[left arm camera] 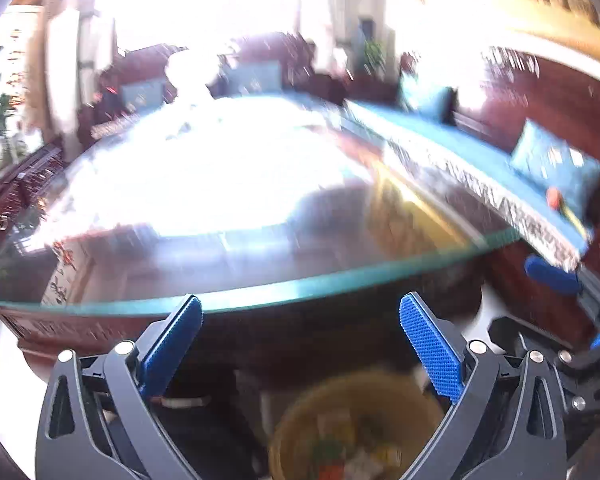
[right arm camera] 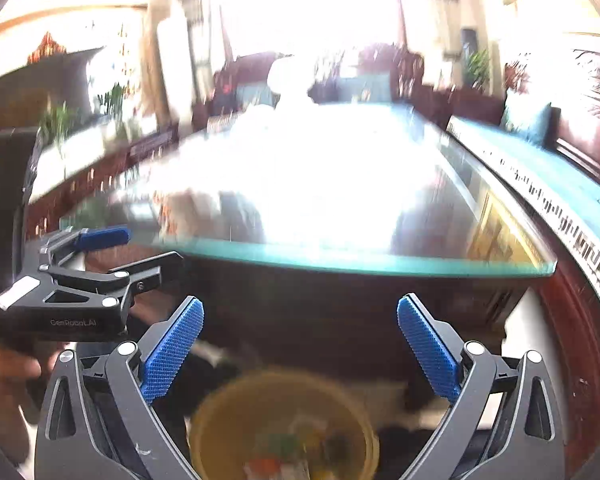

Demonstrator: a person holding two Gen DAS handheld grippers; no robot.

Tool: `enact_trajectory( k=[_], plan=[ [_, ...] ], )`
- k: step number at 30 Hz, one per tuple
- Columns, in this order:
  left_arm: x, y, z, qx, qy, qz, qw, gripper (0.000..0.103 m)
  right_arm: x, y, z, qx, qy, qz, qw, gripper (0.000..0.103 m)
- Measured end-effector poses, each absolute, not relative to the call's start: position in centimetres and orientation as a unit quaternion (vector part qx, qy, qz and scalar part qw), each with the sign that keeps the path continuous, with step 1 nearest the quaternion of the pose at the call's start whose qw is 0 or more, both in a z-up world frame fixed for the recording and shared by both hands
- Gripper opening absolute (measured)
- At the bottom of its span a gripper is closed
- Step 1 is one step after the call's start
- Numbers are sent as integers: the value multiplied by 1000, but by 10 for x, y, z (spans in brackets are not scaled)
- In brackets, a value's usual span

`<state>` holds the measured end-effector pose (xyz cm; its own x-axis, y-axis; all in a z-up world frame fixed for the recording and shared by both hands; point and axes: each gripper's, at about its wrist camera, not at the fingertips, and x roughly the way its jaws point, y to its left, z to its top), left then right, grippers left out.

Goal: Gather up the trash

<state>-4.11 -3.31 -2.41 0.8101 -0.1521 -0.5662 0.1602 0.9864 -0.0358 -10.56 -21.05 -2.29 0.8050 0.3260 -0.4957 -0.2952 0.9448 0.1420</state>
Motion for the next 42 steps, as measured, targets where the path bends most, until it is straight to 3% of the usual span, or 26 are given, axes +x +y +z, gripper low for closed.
enact_trajectory(
  k=[7, 42],
  plan=[
    [-38, -24, 19, -7, 222, -15, 975, 99, -95, -211, 11, 50, 195, 147, 968, 95],
    [-14, 0, 21, -19, 242, 26, 970, 99, -67, -202, 12, 57, 223, 147, 962, 95]
  ],
)
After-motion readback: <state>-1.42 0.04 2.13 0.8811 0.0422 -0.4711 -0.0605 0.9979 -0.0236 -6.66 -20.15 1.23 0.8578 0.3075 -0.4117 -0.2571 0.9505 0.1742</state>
